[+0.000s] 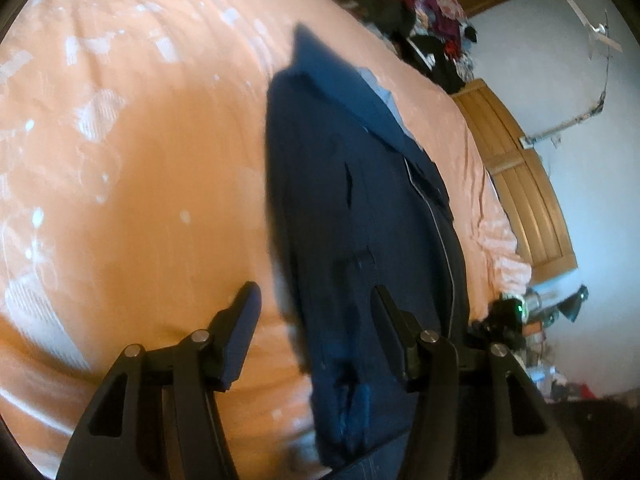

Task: Fold small clothes
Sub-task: 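Fold the jacket side inward with both tools toward the zipper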

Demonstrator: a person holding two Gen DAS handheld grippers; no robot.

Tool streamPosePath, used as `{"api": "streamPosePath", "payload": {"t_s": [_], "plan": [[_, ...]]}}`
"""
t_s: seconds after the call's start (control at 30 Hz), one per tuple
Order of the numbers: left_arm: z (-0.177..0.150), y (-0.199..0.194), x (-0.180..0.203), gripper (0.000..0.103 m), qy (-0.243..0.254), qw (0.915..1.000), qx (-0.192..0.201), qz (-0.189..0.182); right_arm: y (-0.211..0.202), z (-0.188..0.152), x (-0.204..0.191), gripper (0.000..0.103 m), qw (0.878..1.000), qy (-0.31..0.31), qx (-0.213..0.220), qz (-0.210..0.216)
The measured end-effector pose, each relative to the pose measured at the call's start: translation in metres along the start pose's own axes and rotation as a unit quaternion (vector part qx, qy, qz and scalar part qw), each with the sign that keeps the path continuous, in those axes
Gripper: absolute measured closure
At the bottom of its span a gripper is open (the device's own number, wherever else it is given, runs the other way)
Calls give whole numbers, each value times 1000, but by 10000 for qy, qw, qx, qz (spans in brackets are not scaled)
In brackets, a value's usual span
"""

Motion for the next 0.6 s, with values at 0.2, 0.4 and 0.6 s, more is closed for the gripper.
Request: {"api": "streamPosePath", "payload": {"t_s": [0.2, 0.4, 0.6], "plan": [[-33, 6, 26, 45, 462, 9971, -593, -92, 8, 8, -1, 41, 10000, 9, -47, 63], [-36, 3, 20, 45, 34, 9984, -474, -301, 2, 11, -2, 42, 9998, -31, 69, 196], [-25, 14, 43, 45, -162, 9949, -349, -931, -8, 8, -5, 49, 9993, -91, 245, 269]]}}
Point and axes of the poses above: each gripper's, at about its wrist camera, not at the fingertips, and y roughly the way its jaws point, x to its right, z to its top, the point moved 8 cm from there along y, roughly the way its jaws point, and after that the axes turned 2 degrees about y, right-handed, at the moved point
